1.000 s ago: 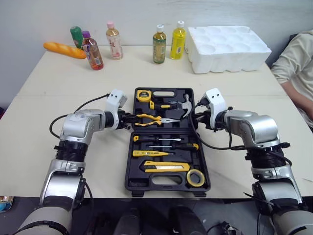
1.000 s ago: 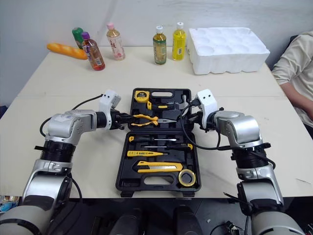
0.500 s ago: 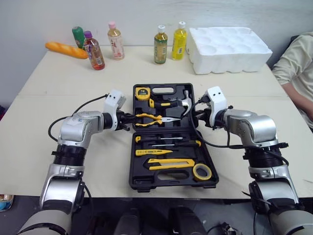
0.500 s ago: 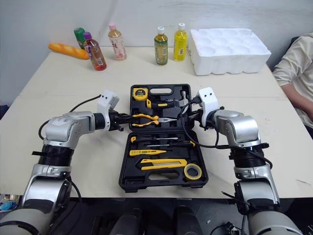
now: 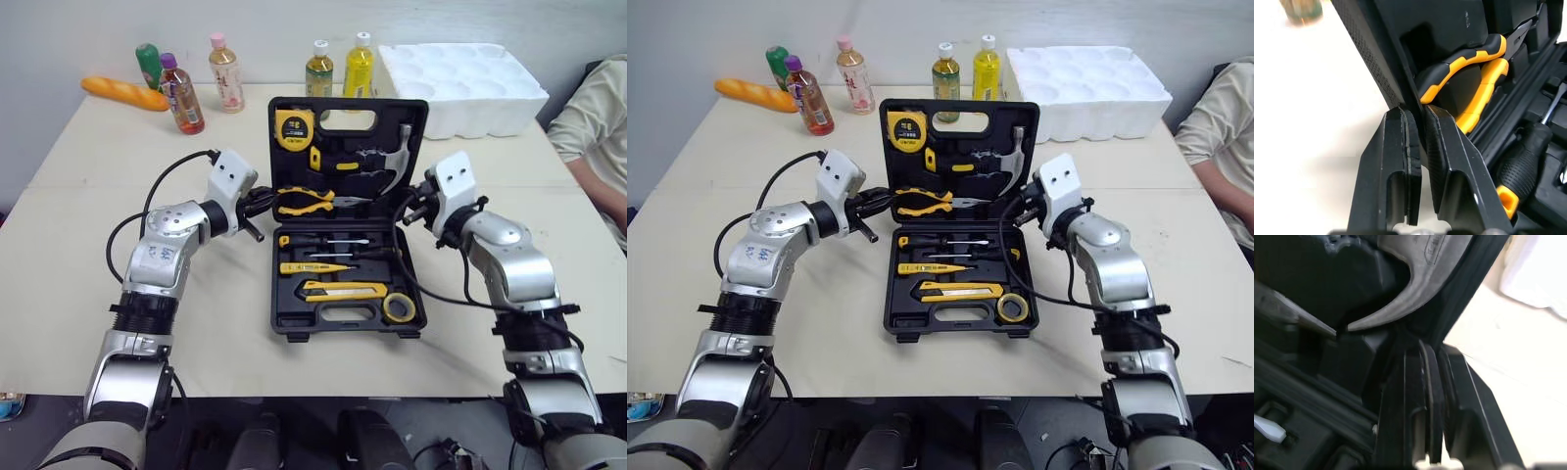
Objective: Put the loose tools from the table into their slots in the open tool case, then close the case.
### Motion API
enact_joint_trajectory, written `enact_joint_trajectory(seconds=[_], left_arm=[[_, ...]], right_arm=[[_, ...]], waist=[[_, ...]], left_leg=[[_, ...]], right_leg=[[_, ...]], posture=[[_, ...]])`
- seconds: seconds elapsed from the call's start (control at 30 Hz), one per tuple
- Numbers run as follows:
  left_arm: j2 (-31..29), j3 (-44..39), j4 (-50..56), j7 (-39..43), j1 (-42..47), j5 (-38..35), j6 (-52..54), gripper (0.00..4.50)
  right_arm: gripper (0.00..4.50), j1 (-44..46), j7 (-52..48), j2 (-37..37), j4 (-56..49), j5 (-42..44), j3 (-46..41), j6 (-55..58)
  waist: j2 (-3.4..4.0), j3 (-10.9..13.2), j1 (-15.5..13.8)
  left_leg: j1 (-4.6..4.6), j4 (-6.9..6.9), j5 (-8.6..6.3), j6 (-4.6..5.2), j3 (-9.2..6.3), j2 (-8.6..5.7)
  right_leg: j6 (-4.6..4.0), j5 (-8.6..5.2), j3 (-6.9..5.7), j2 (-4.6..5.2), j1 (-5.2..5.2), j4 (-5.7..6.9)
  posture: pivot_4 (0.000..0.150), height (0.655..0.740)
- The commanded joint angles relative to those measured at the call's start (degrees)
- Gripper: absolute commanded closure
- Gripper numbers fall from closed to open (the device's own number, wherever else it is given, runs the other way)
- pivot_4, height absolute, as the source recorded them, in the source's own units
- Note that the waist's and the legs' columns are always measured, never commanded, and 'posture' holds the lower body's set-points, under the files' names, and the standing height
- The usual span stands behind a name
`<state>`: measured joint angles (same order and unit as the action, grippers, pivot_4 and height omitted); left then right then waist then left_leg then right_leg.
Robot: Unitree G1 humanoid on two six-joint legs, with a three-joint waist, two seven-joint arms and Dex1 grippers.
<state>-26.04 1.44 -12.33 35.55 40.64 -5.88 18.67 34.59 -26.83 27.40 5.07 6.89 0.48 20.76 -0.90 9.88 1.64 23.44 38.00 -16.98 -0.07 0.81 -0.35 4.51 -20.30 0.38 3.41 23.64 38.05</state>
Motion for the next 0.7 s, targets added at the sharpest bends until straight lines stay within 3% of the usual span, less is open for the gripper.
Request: enact_joint_trajectory(seconds=[0.03, 0.13, 0.23, 0.3, 0.4, 0.47, 0.53, 0.6, 0.7], left_arm=[[-0.84, 2.38, 5.54, -2.36, -4.32, 5.18, -12.97, 4.50], [-1.96, 1.83, 8.54, -3.44, -9.32, 6.75, -15.28, 4.50], [-2.77, -1.94, 14.55, -2.74, -14.18, 2.63, -11.55, 3.29], [-4.82, -5.77, 20.81, -0.03, -18.05, -2.84, -6.11, 2.32], [-12.62, -15.32, 32.12, 9.17, -27.24, -20.23, 12.38, 1.01], [-19.20, -22.30, 36.37, 15.23, -34.34, -28.97, 21.19, 0.15], [-24.73, -30.12, 36.59, 21.53, -41.79, -34.48, 26.52, 0.15], [-27.88, -35.87, 33.08, 24.13, -45.52, -37.19, 29.80, 0.15], [-30.45, -38.68, 23.44, 24.13, -45.22, -35.11, 29.16, 0.15]], right_arm=[[4.50, -4.22, 0.48, 0.96, -1.71, -6.40, 2.86, -19.19], [4.50, -7.07, 1.50, 2.11, 0.67, -9.32, 2.45, -28.64], [3.37, -10.39, -2.01, 3.84, -1.98, -6.28, 0.06, -34.51], [2.35, -13.65, -5.63, 6.91, -7.75, -2.98, -2.37, -34.38], [0.96, -24.20, -18.01, 17.39, -20.92, 8.86, -8.81, -24.51], [0.95, -33.27, -26.28, 24.58, -27.23, 17.48, -15.91, -16.69], [0.95, -42.07, -33.40, 29.64, -30.72, 25.79, -25.32, -8.12], [0.95, -47.37, -37.24, 32.15, -30.78, 31.88, -33.07, -0.10], [0.95, -52.55, -42.04, 34.49, -26.75, 36.39, -40.23, 9.59]], waist=[[0.00, 0.00, 0.02], [0.00, 0.00, 0.08], [0.01, 0.00, 0.14], [0.02, 0.01, 0.14], [0.11, 0.08, 0.04], [0.13, 0.12, -0.11], [0.26, 0.26, -0.19], [0.36, 0.42, -0.18], [0.23, 0.47, -0.26]], left_leg=[[-0.03, -0.01, 0.00, 0.00, 0.01, 0.00], [-0.09, -0.01, 0.00, 0.00, 0.06, 0.02], [-0.25, -0.01, 0.00, 0.01, 0.12, 0.04], [-0.24, 0.00, 0.00, 0.01, 0.12, 0.05], [-0.20, -0.10, -0.02, 0.04, 0.09, 0.12], [-0.21, -0.12, -0.03, 0.05, -0.04, 0.14], [-0.47, -0.16, -0.15, 0.25, -0.26, 0.15], [-1.36, -0.25, -0.39, 0.58, -0.35, 0.11], [-2.94, -0.97, -0.49, 0.56, -0.43, 0.18]], right_leg=[[0.00, 0.00, 0.02, 0.00, 0.00, 0.00], [0.00, 0.00, 0.06, 0.00, -0.04, 0.02], [0.00, 0.00, 0.12, -0.01, -0.15, 0.08], [0.00, 0.00, 0.13, -0.02, -0.14, 0.16], [-0.01, 0.00, 0.11, -0.04, -0.13, 0.04], [-0.01, -0.01, 0.02, -0.04, -0.27, -0.09], [-0.03, -0.02, -0.07, -0.02, -0.77, -0.38], [-0.09, -0.05, -0.15, 0.07, -1.76, -0.84], [-0.33, -0.12, -0.27, 0.11, -3.35, -1.66]], posture=[[0.150, 0.7400], [0.150, 0.7400], [0.150, 0.7400], [0.150, 0.7400], [0.150, 0.7400], [0.150, 0.7400], [0.150, 0.7400], [0.150, 0.7400], [0.150, 0.7400]])
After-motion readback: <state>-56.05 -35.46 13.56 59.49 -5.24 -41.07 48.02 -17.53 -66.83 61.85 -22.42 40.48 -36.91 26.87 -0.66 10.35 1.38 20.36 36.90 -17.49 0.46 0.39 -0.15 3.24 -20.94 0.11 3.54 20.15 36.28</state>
